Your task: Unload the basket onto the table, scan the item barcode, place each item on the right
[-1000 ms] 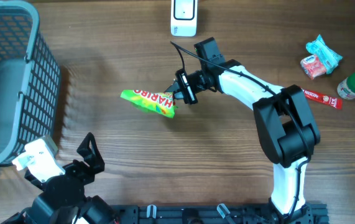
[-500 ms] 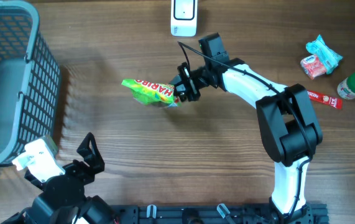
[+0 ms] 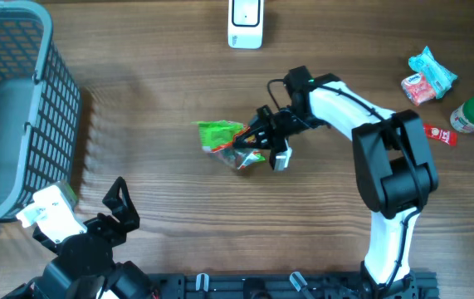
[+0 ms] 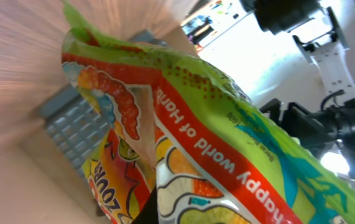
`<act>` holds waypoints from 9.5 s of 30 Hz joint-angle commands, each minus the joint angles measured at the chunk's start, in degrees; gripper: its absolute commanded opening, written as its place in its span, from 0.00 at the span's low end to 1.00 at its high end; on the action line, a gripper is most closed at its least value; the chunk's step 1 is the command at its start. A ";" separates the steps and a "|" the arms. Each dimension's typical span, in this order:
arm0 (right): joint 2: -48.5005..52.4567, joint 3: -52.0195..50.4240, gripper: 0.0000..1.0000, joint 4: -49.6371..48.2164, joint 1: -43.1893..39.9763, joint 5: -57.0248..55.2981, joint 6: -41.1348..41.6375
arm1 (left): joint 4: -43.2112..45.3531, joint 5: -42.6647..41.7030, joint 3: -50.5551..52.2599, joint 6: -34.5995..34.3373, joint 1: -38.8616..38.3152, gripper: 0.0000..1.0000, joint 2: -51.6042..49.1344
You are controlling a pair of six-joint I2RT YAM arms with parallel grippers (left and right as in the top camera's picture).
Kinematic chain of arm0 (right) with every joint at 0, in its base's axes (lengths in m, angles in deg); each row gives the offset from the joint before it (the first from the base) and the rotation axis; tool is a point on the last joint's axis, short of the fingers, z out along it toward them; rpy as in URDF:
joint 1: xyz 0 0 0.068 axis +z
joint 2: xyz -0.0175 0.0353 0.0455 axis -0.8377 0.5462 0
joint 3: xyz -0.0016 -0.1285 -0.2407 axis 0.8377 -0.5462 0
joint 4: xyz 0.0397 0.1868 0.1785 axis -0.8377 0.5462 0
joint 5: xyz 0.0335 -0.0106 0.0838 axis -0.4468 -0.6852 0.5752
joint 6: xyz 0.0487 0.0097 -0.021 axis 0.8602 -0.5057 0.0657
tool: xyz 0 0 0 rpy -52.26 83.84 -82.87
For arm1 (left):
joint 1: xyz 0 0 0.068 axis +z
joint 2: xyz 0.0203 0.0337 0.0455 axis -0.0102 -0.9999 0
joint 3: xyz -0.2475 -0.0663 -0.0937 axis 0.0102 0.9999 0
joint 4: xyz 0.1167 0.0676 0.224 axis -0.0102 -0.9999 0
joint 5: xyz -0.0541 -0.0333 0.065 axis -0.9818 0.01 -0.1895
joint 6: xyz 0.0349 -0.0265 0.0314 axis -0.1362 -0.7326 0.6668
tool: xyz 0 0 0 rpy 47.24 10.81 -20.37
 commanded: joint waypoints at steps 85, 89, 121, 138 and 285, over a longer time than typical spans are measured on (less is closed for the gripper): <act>21.20 26.73 0.04 -92.91 4.72 -73.64 -36.17 | 0.00 0.09 0.15 -0.72 0.35 1.00 0.20; 22.21 26.73 0.04 -93.42 4.96 -73.75 -34.36 | 0.00 0.11 0.17 -0.72 0.35 1.00 0.20; 26.25 27.04 0.05 -111.21 3.06 -62.71 -51.69 | 0.00 0.11 0.15 -0.72 0.35 1.00 0.20; -3.45 27.02 0.05 -42.05 1.57 -71.65 -69.99 | 0.00 0.11 0.15 -0.72 0.35 1.00 0.20; -122.16 -79.71 1.00 -54.99 -15.23 -82.01 -103.97 | 0.02 0.11 0.15 -0.72 0.35 1.00 0.20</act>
